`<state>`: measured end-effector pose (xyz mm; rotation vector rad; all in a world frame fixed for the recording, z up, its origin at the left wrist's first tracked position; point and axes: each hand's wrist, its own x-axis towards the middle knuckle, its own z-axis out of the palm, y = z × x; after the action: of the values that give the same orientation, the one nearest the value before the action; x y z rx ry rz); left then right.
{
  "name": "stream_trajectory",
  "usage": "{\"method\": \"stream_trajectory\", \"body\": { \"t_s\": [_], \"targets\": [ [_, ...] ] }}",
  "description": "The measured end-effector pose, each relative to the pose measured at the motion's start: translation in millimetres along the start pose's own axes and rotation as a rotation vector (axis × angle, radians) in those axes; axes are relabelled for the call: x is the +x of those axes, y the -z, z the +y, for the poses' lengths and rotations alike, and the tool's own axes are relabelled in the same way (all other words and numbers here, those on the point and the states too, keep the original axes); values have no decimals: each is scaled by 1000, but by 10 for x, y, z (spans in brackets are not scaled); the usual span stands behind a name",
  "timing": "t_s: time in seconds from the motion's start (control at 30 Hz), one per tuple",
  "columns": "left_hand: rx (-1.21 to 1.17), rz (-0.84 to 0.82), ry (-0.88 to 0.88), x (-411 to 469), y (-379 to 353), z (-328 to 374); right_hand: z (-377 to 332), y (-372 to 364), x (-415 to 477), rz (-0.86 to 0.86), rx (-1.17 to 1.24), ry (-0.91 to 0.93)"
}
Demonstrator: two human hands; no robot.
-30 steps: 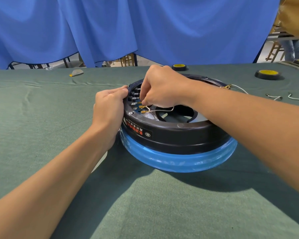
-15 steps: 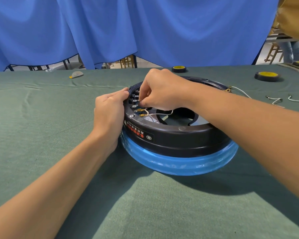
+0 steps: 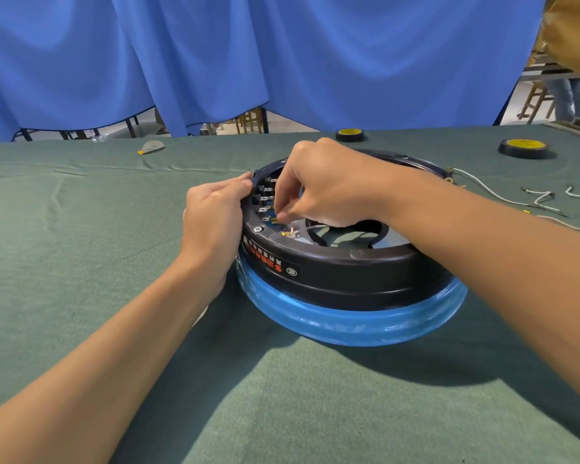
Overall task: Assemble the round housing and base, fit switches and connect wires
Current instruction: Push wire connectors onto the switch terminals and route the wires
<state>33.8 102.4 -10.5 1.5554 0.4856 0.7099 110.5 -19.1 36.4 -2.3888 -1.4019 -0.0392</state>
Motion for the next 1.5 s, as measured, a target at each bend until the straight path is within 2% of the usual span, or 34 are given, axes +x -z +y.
{"method": "stream_trajectory", "body": {
  "t_s": [0.23, 0.53, 1.5],
  "targets": [
    [-27, -5, 5, -37, -17, 19, -14, 8, -24, -47, 2, 2],
    [-42, 0, 7, 17, -8, -37, -13, -11, 2, 15, -57, 1],
    [-58, -1, 27, -13, -19, -35, -75, -29, 9, -2, 10, -12]
  ]
}}
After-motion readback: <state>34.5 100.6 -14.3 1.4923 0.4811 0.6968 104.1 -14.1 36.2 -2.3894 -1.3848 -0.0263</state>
